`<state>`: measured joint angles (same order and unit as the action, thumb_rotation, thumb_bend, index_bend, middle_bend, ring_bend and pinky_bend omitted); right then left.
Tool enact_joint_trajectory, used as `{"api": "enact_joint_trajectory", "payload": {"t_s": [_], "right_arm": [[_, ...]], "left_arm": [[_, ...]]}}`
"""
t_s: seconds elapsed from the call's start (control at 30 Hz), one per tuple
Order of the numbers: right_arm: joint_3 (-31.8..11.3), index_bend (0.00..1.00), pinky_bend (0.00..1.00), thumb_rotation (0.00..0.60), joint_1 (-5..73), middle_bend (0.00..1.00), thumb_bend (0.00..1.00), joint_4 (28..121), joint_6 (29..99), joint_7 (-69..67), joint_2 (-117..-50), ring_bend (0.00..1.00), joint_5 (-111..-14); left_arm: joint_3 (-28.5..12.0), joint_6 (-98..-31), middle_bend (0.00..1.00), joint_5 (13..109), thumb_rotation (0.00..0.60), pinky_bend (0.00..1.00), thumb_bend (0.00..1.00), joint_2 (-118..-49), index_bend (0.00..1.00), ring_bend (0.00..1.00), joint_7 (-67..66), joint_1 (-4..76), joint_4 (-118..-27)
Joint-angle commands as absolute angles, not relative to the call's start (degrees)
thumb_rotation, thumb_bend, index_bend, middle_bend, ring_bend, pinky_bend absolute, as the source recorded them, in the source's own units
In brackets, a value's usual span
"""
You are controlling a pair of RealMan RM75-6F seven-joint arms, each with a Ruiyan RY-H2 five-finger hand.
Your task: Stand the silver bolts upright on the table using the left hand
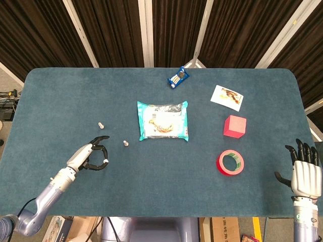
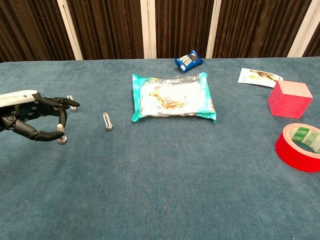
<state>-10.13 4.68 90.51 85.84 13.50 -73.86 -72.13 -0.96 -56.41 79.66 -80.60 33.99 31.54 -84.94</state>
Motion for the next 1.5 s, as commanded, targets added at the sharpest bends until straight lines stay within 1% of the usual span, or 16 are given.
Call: {"api": "enact_joint_trajectory", "payload": {"t_s": [0.03, 0.37, 0.77, 1.1, 1.5], "right_arm": [[-10.2, 0.25, 0.00, 0.600, 4.6, 0.06, 0.15, 90.5, 85.9, 13.4, -73.9, 0.02, -72.1], [-10.3, 0.25, 0.00, 0.600, 4.6, 0.06, 0.15, 90.4, 86.1, 13.2, -74.0, 0.02, -72.1], [-10.4, 0.25, 0.00, 0.600, 4.6, 0.06, 0.15, 90.3, 86.2, 13.2, -74.1, 0.02, -72.2], [-10.4, 0.25, 0.00, 0.600, 4.5, 0.06, 0.15, 90.3, 86.2, 13.3, -74.1, 0.02, -72.1], [-10.4, 0.25, 0.00, 0.600, 4.6, 0.06, 0.15, 90.4, 86.3, 13.4, -74.1, 0.02, -72.1]], "left_arm": [[-0.6, -56.6, 0.06, 80.4, 0.600, 0.00, 0.50, -81.6, 0.61, 0.00, 34.7, 31.1, -83.5], [-0.1, -57.7, 0.06, 83.0, 0.600, 0.00, 0.50, -84.0, 0.61, 0.00, 39.5, 30.3, -78.8], [0.5, -56.4, 0.06, 84.1, 0.600, 0.00, 0.50, -86.3, 0.61, 0.00, 44.4, 30.3, -73.3], [1.1, -56.2, 0.06, 85.0, 0.600, 0.00, 0.50, -86.8, 0.61, 0.00, 46.6, 30.0, -71.5], [1.7, -55.3, 0.04, 85.6, 0.600, 0.00, 0.47, -86.0, 0.57, 0.00, 45.7, 30.3, -71.6]]}}
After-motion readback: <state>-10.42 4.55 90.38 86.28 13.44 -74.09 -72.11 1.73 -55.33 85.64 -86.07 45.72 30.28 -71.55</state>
